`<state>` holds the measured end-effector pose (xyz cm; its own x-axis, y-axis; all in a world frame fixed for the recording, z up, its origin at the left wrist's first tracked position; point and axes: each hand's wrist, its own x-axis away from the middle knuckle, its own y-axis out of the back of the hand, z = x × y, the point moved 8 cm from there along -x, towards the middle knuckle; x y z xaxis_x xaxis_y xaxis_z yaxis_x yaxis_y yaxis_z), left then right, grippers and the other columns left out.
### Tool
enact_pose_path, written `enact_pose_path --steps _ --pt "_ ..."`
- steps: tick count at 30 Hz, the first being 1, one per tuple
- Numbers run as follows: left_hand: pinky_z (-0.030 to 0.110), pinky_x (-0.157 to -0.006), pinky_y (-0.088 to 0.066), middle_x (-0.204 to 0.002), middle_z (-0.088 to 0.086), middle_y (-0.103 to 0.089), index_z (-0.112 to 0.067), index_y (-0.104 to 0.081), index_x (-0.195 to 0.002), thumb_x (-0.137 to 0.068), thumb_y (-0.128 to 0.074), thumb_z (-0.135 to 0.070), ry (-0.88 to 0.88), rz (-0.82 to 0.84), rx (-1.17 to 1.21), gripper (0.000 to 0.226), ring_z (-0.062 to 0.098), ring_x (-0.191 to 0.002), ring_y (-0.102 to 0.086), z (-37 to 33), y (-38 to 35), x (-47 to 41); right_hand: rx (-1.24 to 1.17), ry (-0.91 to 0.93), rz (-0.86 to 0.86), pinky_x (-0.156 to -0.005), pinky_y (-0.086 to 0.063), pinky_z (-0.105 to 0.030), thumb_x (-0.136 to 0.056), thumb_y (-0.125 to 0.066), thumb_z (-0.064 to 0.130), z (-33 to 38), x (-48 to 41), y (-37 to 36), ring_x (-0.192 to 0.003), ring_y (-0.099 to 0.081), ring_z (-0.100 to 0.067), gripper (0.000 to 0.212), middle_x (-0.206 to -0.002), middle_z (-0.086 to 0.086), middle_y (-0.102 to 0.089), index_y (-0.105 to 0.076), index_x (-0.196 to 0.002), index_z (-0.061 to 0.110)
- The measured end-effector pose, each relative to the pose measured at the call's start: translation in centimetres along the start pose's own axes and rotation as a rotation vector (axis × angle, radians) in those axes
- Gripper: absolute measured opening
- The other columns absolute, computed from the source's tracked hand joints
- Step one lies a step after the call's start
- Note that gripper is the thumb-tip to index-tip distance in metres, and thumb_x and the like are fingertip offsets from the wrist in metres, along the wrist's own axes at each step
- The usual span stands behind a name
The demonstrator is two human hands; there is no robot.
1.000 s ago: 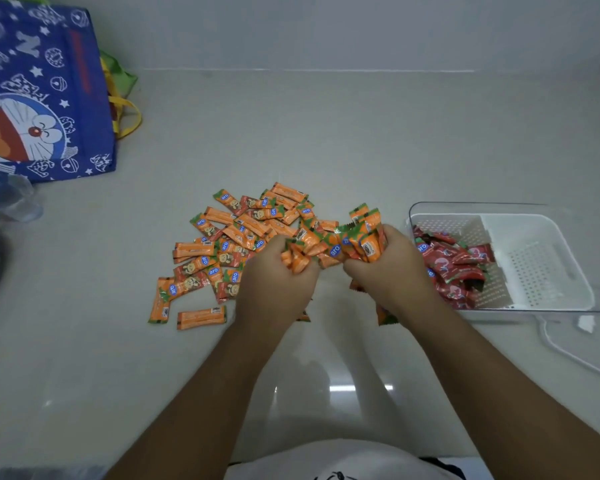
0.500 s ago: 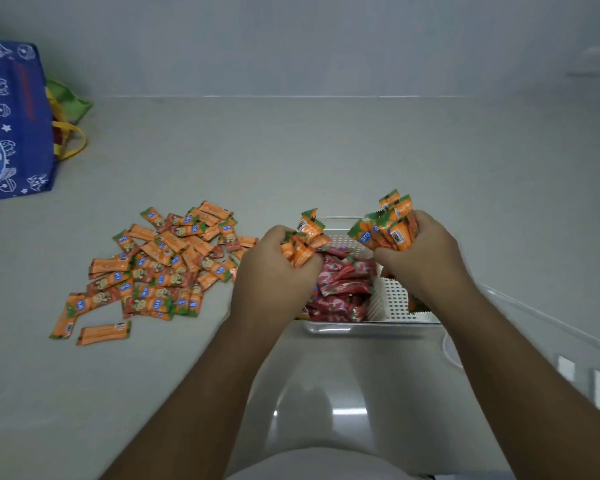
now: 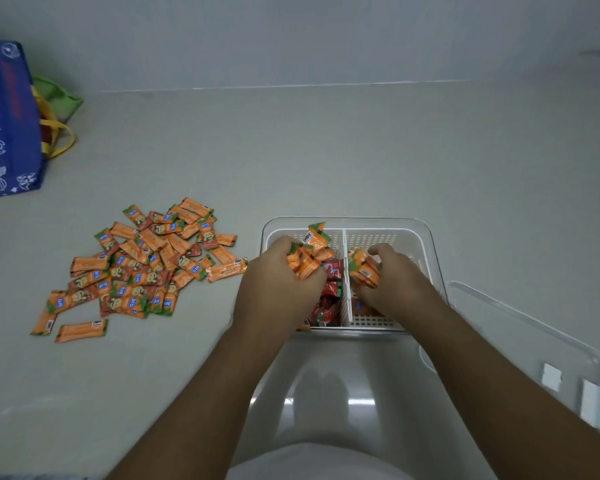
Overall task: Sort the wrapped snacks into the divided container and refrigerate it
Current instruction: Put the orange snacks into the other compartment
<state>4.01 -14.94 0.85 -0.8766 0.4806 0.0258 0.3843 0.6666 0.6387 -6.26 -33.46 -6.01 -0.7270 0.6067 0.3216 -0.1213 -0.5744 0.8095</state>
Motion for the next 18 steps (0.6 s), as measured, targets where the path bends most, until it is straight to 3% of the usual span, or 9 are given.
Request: enact_pose_path --steps 3,6,8,12,18 --pt "0.025 -0.051 -0.045 -0.06 -0.009 -0.062 -0.026 -0.057 -0.081 -0.075 -0.062 -0.043 -0.004 0.018 -0.047 0.018 0.005 -0.053 -0.058 -0.4 -0.8 -0.1 0.099 0.034 0.022 -0.09 -0.052 -0.043 -0.075 -0.075 0.045 0.2 0.4 0.1 -0.115 -0.056 -0.026 0.064 -0.125 -0.002 -0.059 -0.051 -0.132 0.03" --pt "0.032 -0.058 -0.053 -0.067 -0.009 -0.064 -0.028 -0.058 -0.086 -0.076 -0.062 -0.045 -0.02 0.051 -0.079 0.02 0.008 -0.062 -0.062 -1.4 -2.0 -0.2 0.156 0.192 -0.123 -0.095 -0.049 -0.038 -0.078 -0.069 0.036 1.1 1.7 2.0 -0.122 -0.05 -0.021 0.048 -0.123 0.002 -0.061 -0.062 -0.124 0.026" --pt "0.037 -0.064 -0.058 -0.07 -0.01 -0.066 -0.03 -0.06 -0.094 -0.077 -0.062 -0.045 -0.038 0.079 -0.064 0.023 0.008 -0.067 -0.064 -2.6 -3.0 -0.3 0.113 0.265 -0.235 -0.104 -0.044 -0.042 -0.078 -0.07 0.025 1.1 2.9 3.7 -0.131 -0.044 -0.024 0.047 -0.128 -0.003 -0.06 -0.064 -0.124 0.018" --pt "0.04 -0.068 -0.058 -0.074 -0.009 -0.066 -0.029 -0.056 -0.096 -0.076 -0.061 -0.047 -0.097 0.177 -0.103 0.027 0.014 -0.073 -0.066 -5.5 -6.1 -0.5 0.095 0.183 -0.357 -0.117 -0.027 -0.045 -0.084 -0.066 0.014 -1.5 4.6 6.4 -0.148 -0.025 -0.027 0.063 -0.156 -0.006 -0.039 -0.047 -0.144 0.018" --pt "0.039 -0.069 -0.054 -0.087 -0.002 -0.065 -0.026 -0.053 -0.101 -0.081 -0.063 -0.042 -0.159 0.279 -0.225 0.028 0.027 -0.082 -0.064 -8.4 -11.8 -1.0 -0.001 0.051 -0.292 -0.121 -0.023 -0.04 -0.098 -0.053 0.024 -6.0 5.3 6.8 -0.15 -0.023 -0.019 0.059 -0.161 -0.001 -0.029 -0.032 -0.153 0.019"
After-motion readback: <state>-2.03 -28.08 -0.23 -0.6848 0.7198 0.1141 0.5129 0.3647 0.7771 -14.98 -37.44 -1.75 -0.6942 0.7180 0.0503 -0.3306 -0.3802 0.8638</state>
